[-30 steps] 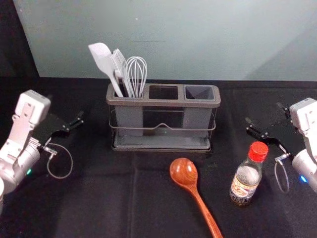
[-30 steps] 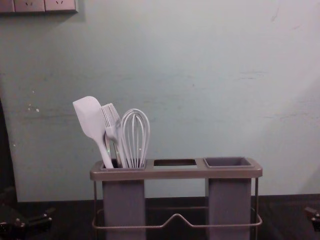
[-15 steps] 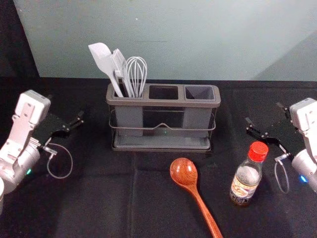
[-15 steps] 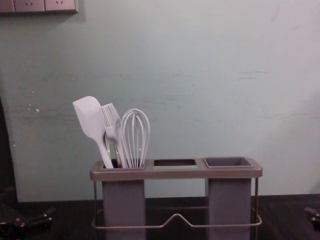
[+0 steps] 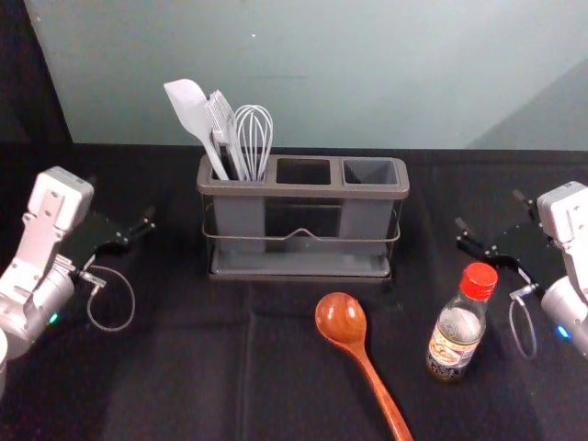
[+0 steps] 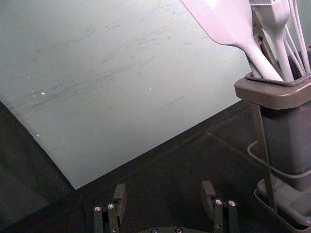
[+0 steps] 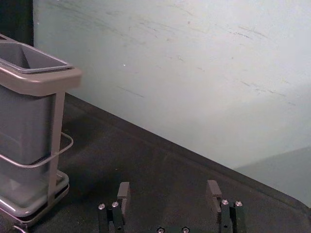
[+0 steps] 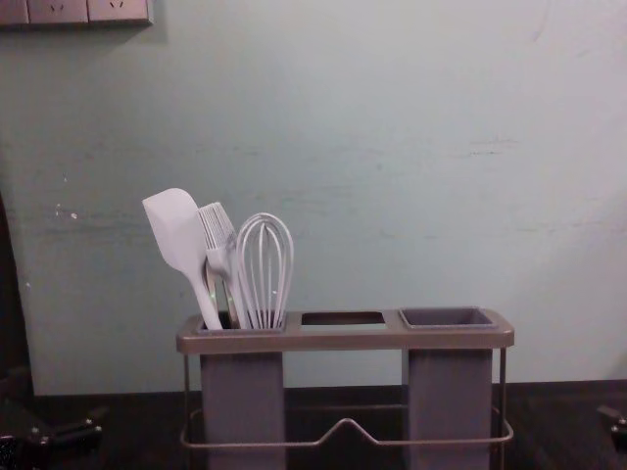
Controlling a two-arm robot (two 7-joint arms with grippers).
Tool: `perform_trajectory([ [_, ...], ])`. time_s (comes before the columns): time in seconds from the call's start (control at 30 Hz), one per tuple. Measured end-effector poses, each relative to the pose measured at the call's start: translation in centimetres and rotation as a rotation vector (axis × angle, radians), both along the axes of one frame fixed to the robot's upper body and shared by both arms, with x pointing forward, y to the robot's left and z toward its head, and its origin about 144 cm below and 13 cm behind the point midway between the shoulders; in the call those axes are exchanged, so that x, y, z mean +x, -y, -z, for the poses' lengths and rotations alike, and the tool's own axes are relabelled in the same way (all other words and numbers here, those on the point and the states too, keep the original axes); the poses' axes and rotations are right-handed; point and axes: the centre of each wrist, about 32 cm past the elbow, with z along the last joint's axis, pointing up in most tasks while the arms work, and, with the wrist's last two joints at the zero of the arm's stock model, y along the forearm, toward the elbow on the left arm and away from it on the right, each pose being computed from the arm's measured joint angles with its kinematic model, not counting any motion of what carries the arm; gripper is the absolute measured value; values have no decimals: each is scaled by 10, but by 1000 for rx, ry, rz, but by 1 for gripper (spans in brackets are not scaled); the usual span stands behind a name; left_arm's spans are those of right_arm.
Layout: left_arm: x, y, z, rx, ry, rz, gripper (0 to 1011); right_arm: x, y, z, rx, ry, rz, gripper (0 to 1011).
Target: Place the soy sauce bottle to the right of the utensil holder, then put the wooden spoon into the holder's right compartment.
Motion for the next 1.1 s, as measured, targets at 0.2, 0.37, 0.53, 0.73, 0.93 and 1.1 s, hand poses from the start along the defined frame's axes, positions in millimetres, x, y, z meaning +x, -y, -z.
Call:
perform_trajectory([
  [0.2, 0, 0, 0, 0, 0, 0, 1005, -1, 1, 0, 2, 0, 3, 1002],
  [0.37, 0, 0, 0, 0, 0, 0, 1005, -11, 5, 1, 17, 7, 9, 1002],
  [0.53, 0, 0, 0, 0, 0, 0, 1005, -28, 10, -2, 33, 16, 11, 1002],
  [0.73, 0, 0, 0, 0, 0, 0, 1005, -58, 19, -10, 38, 32, 5, 1002],
  [0.93, 0, 0, 0, 0, 0, 0, 1005, -87, 28, -19, 35, 41, -6, 1002],
  [1.1, 0, 0, 0, 0, 0, 0, 1005, -111, 36, -26, 34, 42, -8, 1002],
])
